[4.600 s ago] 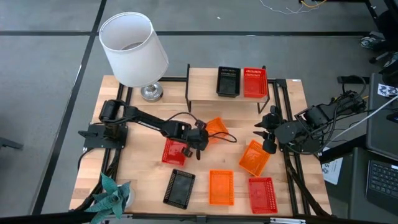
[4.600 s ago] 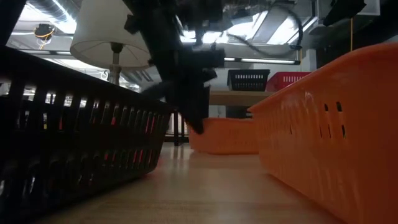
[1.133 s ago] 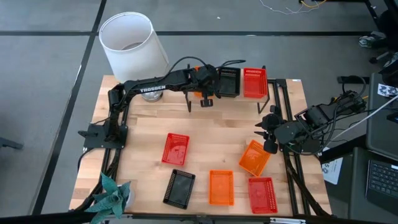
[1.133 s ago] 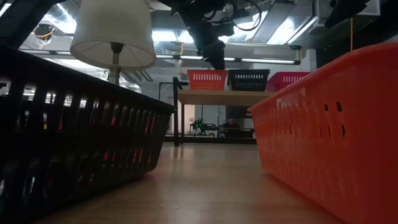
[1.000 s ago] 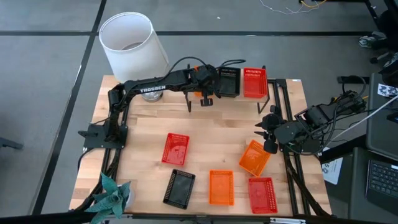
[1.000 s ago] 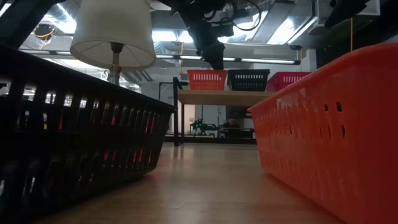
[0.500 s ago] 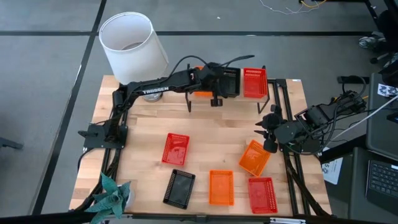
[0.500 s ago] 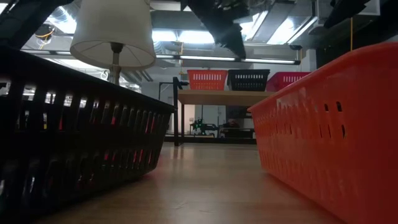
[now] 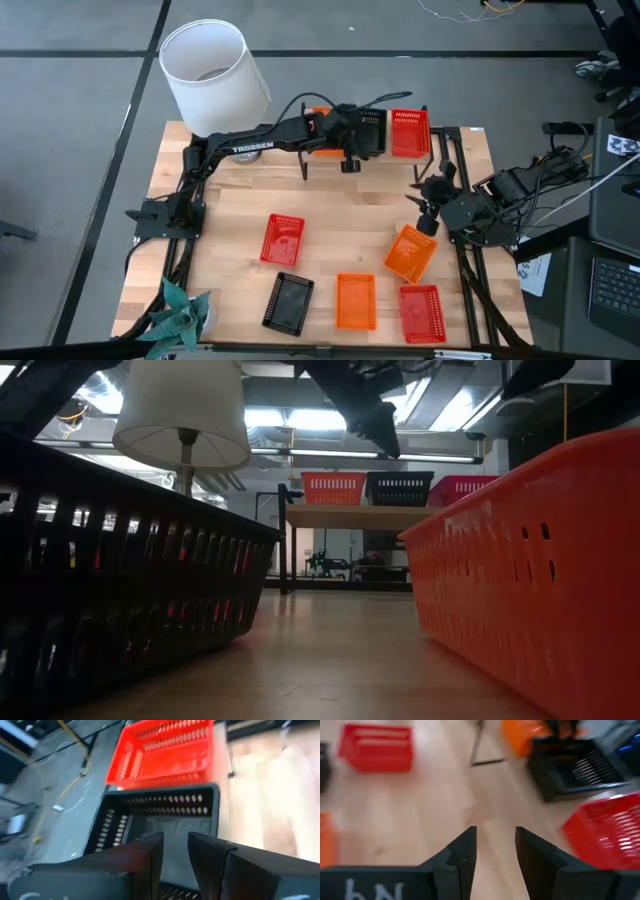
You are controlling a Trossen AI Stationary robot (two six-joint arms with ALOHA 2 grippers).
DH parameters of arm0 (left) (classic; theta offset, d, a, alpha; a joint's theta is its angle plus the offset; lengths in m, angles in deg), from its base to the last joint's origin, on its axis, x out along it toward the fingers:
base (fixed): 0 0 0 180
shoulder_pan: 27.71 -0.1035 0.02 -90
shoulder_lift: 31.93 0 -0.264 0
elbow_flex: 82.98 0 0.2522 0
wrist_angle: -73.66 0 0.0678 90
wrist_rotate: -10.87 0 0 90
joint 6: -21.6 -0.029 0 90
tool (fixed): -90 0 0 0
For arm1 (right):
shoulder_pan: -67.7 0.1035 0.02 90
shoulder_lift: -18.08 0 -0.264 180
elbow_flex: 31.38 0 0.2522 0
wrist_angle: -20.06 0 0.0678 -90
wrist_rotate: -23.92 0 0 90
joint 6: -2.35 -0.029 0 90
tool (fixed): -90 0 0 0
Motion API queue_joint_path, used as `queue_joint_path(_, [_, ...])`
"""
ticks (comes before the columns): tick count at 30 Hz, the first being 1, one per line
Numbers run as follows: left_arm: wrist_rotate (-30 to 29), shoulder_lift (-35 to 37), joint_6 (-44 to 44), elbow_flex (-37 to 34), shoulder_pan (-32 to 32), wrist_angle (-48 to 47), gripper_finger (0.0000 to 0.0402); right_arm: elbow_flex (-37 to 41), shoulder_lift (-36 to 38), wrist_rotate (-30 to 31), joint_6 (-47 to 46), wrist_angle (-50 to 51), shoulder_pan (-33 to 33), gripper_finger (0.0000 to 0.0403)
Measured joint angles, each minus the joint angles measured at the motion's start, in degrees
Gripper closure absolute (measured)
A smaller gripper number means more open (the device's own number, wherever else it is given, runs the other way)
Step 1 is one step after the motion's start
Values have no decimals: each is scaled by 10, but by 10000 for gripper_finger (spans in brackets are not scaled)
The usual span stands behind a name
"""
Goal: Stack baskets on shelf by color
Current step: Adjust the stacked black bins on the shelf
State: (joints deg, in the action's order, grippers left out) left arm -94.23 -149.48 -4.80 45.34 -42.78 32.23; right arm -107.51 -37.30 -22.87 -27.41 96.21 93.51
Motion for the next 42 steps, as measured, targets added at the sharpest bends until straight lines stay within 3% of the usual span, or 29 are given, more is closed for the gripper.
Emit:
queue_joint_path(4, [-113, 26, -30, 0, 34, -21, 317, 0, -14, -5, 51, -68, -49, 268])
queue_joint_path(8, [-196, 80, 5, 47, 87, -157, 318, -14, -43, -60, 134, -132, -142, 268])
queue_joint_path(13, [-201, 131, 109, 93, 121, -356, 318, -86, -108, -119, 229, -134, -284, 268])
queue_joint_path(17, [-202, 182, 193, 95, 126, -463, 318, -153, -171, -221, 313, -133, -381, 268])
queue_joint_path(22, [-203, 219, 274, 94, 118, -551, 318, -203, -250, -276, 373, -82, -466, 268])
queue_joint_path(28, [-203, 229, 293, 94, 117, -568, 318, -209, -297, -283, 391, -62, -500, 268])
queue_joint_path(42, [-202, 215, 288, 94, 117, -567, 318, -209, -301, -283, 406, -16, -523, 268])
